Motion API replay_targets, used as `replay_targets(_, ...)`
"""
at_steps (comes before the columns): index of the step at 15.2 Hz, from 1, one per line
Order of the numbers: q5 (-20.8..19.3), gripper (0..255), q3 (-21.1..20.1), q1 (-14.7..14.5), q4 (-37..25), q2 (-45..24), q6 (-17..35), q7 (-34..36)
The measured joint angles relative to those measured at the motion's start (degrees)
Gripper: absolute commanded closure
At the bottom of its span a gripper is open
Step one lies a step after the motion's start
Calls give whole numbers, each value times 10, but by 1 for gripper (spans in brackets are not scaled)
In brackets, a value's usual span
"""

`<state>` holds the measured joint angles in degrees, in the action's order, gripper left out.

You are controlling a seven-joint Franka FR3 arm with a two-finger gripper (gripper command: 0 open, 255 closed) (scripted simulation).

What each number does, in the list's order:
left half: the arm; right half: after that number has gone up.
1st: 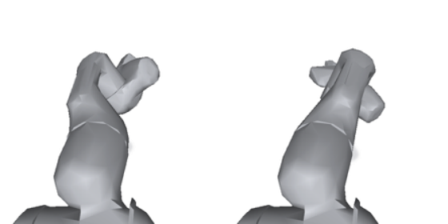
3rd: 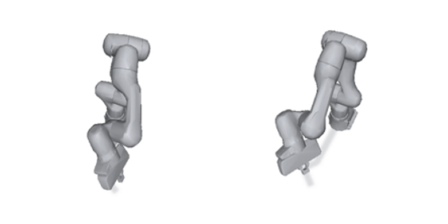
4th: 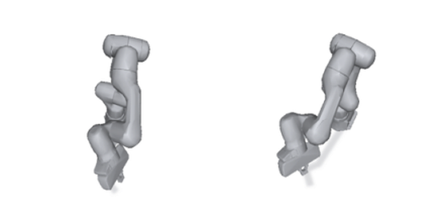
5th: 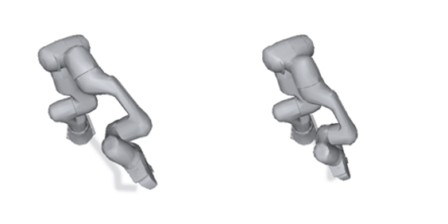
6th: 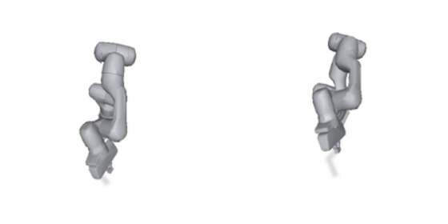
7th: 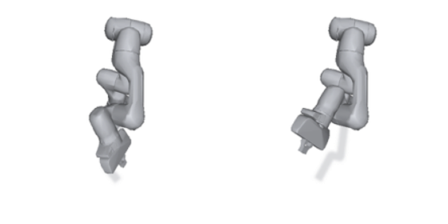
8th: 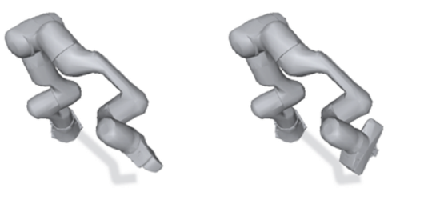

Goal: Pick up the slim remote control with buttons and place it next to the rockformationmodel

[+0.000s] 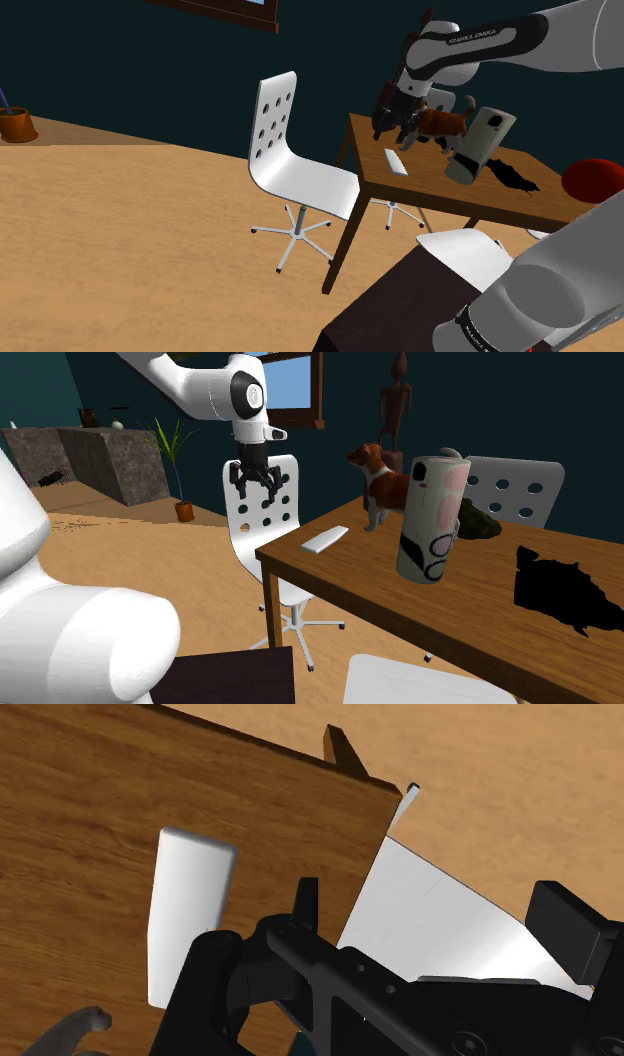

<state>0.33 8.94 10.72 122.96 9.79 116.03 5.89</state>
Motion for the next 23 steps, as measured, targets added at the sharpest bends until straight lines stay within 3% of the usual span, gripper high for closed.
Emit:
replay_targets(8,18,0,43,39,-87,-136,32,-13)
replay_targets(18,63,0,77,101,-243,-315,30,-24)
replay_targets(23,72,0,77,109,-241,-340,55,-27)
